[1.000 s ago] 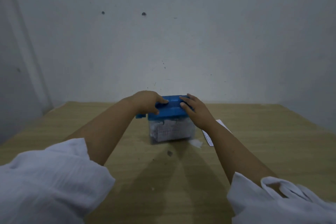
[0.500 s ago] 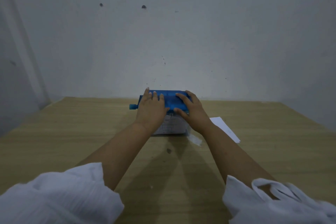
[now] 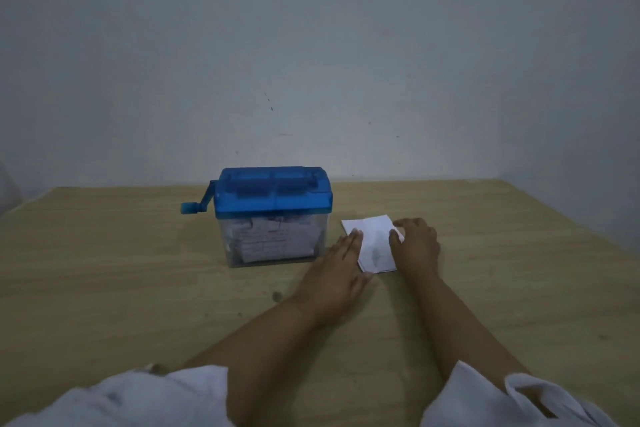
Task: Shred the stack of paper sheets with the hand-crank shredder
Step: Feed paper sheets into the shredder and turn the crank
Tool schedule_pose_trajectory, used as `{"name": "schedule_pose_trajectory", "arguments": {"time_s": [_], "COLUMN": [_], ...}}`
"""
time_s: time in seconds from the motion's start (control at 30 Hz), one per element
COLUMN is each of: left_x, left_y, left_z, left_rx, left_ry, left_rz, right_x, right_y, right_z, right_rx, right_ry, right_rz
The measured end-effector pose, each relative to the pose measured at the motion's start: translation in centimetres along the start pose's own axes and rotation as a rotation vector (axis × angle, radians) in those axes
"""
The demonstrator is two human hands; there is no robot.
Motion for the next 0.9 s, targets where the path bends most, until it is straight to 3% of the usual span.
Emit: {"name": "schedule_pose_trajectory", "arguments": {"time_s": [0.1,0.27,0.57,0.8,0.9], "left_x": [-2.1,-2.9,-2.8,-2.6,-2.7], "left_y": [-1.2,-1.5,-1.5,-1.5,-1.5], "left_z": [-0.1,-0.6,-0.2,-0.1,-0.2], "left_rx": [0.118,0.051,0.043,0.045,0.058], "left_ry": [0.076,-0.034,-0.087,-0.085,-0.074], "left_rz": [-0.055,-0.149,-0.185,-0.184,-0.173], "right_x": [-0.5,-0.7,-0.1,-0.3,-0.5], "right_y": [0.4,0.0,-0.7,-0.7,-0.7], "right_z": [0.7,1.3,1.6,1.6,1.9], "right_rx": [-0.057,-0.144,-0.248,-0.187,-0.177], "right_ry": [0.09,0.238,-0.015,0.057,-0.036], "right_rz": [0.014,-0.06,0.127,0.127,0.159]}}
Point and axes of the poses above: each hand's wrist, its own y-axis away from the middle knuckle, its own x-axis out of the back of the hand, z = x × y, the point moved 1 cm from there along -y, towards the middle knuckle, and after that the axes turned 15 degrees about z, right-handed, at the moved point
